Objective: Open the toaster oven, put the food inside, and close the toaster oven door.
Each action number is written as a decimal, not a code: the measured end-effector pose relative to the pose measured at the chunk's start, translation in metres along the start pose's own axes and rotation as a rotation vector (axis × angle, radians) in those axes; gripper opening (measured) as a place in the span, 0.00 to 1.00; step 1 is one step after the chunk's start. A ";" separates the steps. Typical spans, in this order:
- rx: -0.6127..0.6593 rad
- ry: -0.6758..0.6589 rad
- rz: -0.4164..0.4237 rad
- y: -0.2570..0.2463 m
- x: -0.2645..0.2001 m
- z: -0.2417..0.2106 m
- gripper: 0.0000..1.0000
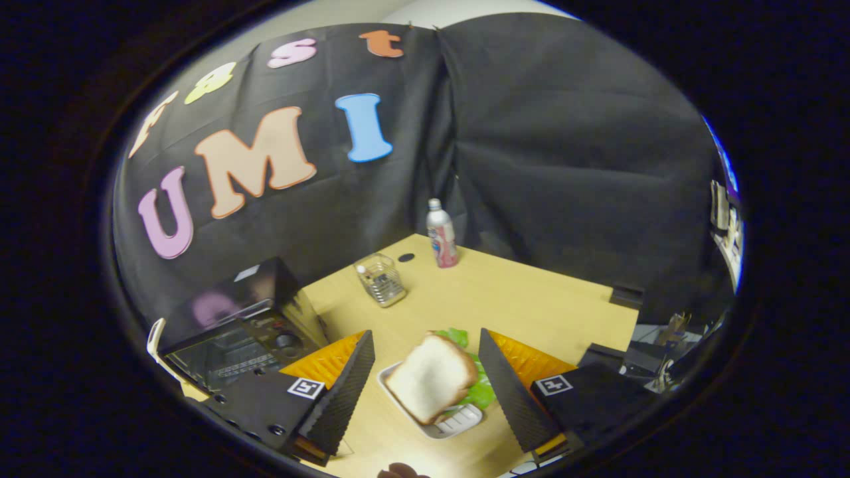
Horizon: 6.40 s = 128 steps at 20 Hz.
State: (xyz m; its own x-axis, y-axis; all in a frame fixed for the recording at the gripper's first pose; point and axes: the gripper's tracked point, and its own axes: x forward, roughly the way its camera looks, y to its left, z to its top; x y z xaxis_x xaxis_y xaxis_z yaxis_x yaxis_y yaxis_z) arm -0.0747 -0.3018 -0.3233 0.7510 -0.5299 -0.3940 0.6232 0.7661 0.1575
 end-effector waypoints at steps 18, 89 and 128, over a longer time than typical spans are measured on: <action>0.110 0.246 0.173 0.005 0.050 -0.086 0.59; 0.678 0.355 0.381 0.323 0.023 -0.162 0.50; -0.328 0.188 0.223 0.162 -0.144 -0.172 1.00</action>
State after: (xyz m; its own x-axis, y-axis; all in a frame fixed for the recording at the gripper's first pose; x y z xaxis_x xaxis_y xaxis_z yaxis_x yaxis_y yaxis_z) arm -0.1191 -0.0385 -0.3967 0.7876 -0.2861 -0.5457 0.3253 0.9453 -0.0260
